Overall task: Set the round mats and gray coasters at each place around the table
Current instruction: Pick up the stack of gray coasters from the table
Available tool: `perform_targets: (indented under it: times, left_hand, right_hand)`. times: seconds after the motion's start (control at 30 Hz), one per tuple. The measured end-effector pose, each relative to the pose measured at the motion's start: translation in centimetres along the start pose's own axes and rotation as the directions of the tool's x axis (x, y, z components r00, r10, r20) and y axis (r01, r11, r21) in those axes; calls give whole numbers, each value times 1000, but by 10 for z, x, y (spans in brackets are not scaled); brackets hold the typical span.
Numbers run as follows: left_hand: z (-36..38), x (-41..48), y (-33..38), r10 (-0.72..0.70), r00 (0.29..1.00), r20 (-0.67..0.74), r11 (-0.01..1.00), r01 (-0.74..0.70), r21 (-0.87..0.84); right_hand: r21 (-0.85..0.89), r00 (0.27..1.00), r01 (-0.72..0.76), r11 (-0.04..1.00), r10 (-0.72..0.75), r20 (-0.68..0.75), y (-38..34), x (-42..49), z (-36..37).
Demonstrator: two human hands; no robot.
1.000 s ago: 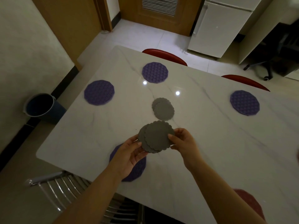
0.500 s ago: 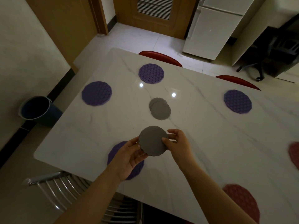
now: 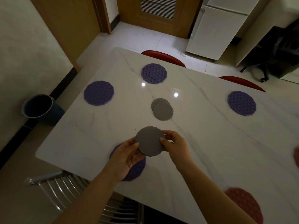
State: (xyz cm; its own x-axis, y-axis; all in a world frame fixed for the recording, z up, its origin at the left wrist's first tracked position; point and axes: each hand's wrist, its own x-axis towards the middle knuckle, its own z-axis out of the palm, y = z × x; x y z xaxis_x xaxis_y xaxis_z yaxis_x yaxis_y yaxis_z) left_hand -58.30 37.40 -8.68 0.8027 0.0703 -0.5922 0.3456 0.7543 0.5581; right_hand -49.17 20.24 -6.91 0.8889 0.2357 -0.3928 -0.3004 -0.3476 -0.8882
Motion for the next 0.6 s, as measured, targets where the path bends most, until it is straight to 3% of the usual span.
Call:
perform_targets:
  times: [0.17,0.37,0.47,0.6]
  left_hand:
    - [-2,3,11,45,997,-60,999,-45,-6]
    - [-8,9,21,80,993,-85,995,-85,-52]
    - [-11,13,19,92,992,-88,993,-98,-69]
    - [-17,17,15,87,991,-105,993,-95,-73]
  right_hand:
    - [76,995,-42,996,35,98,-12,20,-1]
    - [-267,994,-98,959,82,-72,-10,101,-14]
    - [-494,992,-122,861,109,-56,-9,140,-15]
    - [-760,988,-150,632,114,-100,-7,173,-10]
